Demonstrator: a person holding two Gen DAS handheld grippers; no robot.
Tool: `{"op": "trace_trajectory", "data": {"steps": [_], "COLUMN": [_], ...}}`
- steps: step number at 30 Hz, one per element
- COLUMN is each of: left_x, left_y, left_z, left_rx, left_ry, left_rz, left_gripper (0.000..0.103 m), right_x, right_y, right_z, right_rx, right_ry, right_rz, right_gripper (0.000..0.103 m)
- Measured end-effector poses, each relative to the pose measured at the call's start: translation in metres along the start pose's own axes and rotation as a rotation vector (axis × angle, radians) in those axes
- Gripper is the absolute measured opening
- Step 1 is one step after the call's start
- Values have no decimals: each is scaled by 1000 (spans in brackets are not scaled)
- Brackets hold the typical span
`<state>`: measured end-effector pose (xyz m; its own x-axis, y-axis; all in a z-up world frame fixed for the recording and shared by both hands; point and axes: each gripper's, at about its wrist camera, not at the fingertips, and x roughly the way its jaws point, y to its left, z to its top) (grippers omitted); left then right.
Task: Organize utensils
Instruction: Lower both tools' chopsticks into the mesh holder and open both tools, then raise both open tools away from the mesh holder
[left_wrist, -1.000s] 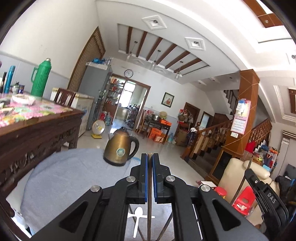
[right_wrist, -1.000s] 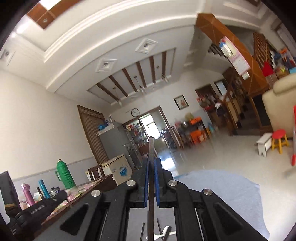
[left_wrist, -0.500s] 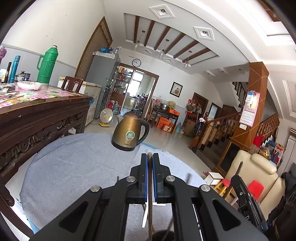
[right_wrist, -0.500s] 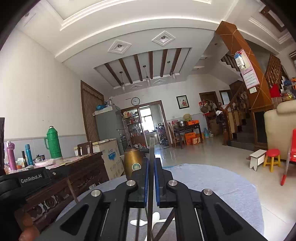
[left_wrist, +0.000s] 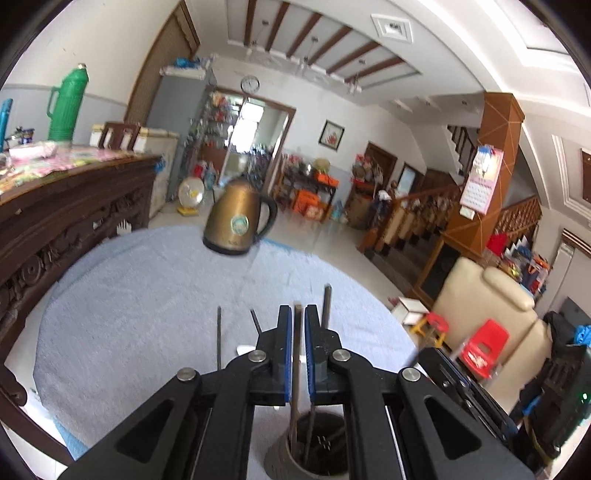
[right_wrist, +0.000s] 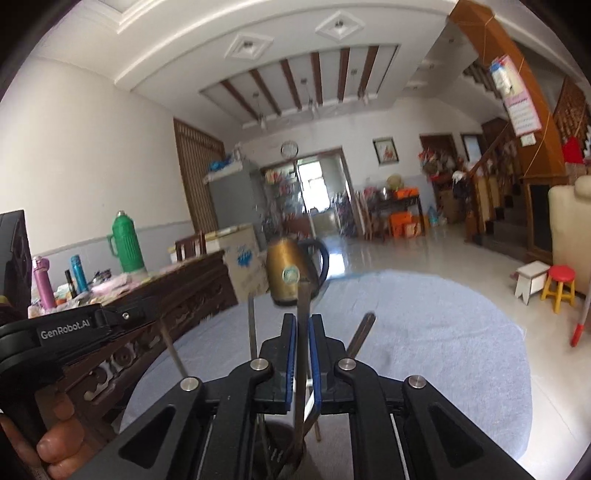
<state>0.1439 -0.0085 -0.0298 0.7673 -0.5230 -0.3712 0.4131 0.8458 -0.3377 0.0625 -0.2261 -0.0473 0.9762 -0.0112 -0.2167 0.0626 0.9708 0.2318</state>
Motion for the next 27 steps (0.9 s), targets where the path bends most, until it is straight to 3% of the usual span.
{"op": "trace_trajectory", "data": {"steps": [2, 3, 4, 9, 13, 22, 27], "left_x": [-4, -9, -15, -37, -50, -80, -96], "left_y": [-1, -2, -3, -6, -7, -14, -22], "left_z": [0, 1, 3, 9, 8, 0, 1], "left_rx": [4, 6, 10, 44, 61, 127, 169], "left_ry": [11, 6, -11, -59, -69, -77, -104], "left_rz": [-4, -2, 6, 56, 121, 317, 375], "left_gripper": [26, 42, 48, 50, 63, 79, 82], "right_x": [-7, -13, -21, -52, -62, -73, -77], "right_y": [-7, -11, -16, -39, -53, -51, -38], "right_z": [0, 2, 5, 28, 36, 42, 38], "right_rx": [20, 35, 50, 92, 130, 111, 78], "right_ry": [7, -4, -22, -123, -136, -29, 29], "right_rz": [10, 10, 8, -54, -89, -99, -82], "right_gripper": [31, 38, 51, 52, 52, 52, 57]}}
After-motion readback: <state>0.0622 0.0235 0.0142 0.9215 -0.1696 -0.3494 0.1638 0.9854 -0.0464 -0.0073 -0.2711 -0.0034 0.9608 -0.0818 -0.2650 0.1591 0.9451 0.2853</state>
